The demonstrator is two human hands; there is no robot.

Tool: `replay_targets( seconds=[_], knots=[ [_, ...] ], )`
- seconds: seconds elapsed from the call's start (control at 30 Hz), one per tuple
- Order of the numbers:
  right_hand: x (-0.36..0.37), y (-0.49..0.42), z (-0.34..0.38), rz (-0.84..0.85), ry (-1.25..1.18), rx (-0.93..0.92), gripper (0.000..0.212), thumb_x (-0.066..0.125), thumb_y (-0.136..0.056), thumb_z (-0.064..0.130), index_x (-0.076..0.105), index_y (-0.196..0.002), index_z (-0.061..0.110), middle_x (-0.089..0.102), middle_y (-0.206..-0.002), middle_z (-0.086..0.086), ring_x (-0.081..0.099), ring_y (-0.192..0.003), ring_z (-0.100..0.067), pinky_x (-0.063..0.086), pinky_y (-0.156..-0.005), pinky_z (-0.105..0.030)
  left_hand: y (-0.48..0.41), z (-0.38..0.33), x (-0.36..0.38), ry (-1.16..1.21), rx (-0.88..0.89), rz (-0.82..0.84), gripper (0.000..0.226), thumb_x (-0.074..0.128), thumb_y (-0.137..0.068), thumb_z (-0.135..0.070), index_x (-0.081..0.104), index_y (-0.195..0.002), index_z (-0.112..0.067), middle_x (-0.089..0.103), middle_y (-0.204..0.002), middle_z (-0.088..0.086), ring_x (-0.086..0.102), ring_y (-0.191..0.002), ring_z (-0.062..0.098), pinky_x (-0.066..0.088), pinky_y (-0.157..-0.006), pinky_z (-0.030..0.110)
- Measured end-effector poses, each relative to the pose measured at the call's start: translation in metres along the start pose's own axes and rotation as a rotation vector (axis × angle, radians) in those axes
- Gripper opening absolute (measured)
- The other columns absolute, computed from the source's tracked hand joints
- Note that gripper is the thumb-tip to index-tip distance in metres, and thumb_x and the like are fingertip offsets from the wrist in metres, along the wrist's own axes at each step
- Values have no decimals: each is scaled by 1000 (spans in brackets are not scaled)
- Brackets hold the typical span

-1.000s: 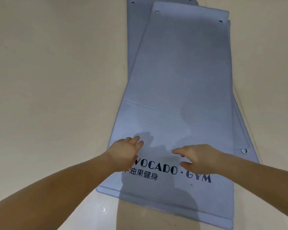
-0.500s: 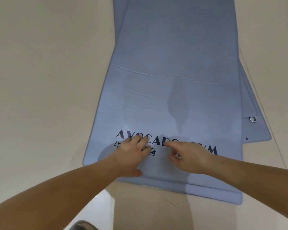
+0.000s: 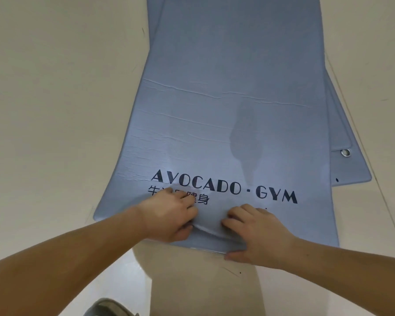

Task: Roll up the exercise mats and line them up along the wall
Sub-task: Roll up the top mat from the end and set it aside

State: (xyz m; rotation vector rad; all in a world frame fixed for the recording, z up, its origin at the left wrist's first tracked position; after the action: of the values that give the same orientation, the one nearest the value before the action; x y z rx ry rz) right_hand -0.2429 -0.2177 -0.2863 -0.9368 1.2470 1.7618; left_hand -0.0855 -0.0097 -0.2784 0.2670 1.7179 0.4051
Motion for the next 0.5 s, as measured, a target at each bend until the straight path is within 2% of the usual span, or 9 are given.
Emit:
replay_targets(
  seconds=[0.03,0.07,0.13,0.17,0.27,0.33,0.4,0.43,0.5],
  knots=[
    [-4,1,0,-70,-14,-20,50,55,-80,65,65,-112,28,63,-107,5,62,-91,-23,58,-68,-39,2,1,-9,-11,16,-102,30,47,-94,-42,62,-91,-16,64,-95,9,64,-85,32,56,-71,43],
    [-9,1,-2,-143,-44,-31,38,58,-83,53,65,-110,26,63,-102,4,62,-86,-24,57,-63,-39,2,2,-19,-36,10,-178,27,49,-95,-38,62,-86,-16,62,-85,6,60,-75,30,53,-62,40],
    [-25,2,-6,-268,-66,-38,24,56,-87,38,66,-105,25,62,-92,3,61,-78,-24,54,-53,-39,5,0,-37,-85,-37,-248,19,57,-92,-31,63,-84,-15,60,-78,6,58,-68,29,49,-54,37],
    [-30,4,-7,-309,-45,-51,21,55,-90,34,67,-104,24,61,-90,3,60,-76,-24,52,-49,-37,6,-3,-43,-97,-50,-235,13,68,-85,-26,63,-85,-14,60,-77,7,58,-66,30,48,-51,36],
    [-36,13,-7,-328,52,-103,17,56,-98,25,68,-111,22,61,-90,2,59,-76,-24,47,-42,-36,15,-9,-36,-63,-163,4,42,82,-58,-6,63,-94,-16,62,-80,4,62,-64,28,41,-48,31],
    [-42,18,-8,-351,73,-102,19,64,-94,20,68,-112,22,62,-90,2,61,-76,-25,47,-40,-36,21,-11,-45,12,-244,15,34,82,-71,-17,65,-100,-21,64,-83,-2,65,-66,26,44,-49,30],
    [-58,25,-14,-364,6,-87,19,56,-95,21,70,-109,21,65,-89,4,64,-75,-24,51,-45,-36,17,-18,-60,129,-312,47,17,56,-103,-32,62,-117,-24,69,-104,-2,67,-89,29,51,-68,36],
    [-68,31,-17,-347,-40,-92,23,50,-97,25,70,-106,22,67,-87,5,65,-74,-22,52,-49,-34,13,-22,-69,198,-315,103,23,46,-108,-36,61,-121,-25,69,-111,0,66,-97,30,47,-73,37],
    [-90,43,-24,-249,-123,-72,25,44,-99,30,69,-103,25,66,-81,10,60,-68,-16,48,-53,-29,5,-32,-93,318,-275,211,24,46,-109,-38,62,-122,-25,70,-111,2,64,-101,30,39,-73,34]
  ],
)
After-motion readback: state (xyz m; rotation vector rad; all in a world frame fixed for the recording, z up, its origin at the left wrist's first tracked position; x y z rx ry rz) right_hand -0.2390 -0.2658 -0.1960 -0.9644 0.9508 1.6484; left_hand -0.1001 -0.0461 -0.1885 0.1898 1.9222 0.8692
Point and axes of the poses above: each hand's wrist, its own y-axis away from the middle knuckle, its own x-axis out of the palm, z = x × y, the point moved 2 cm from there along -y, towards the middle knuckle
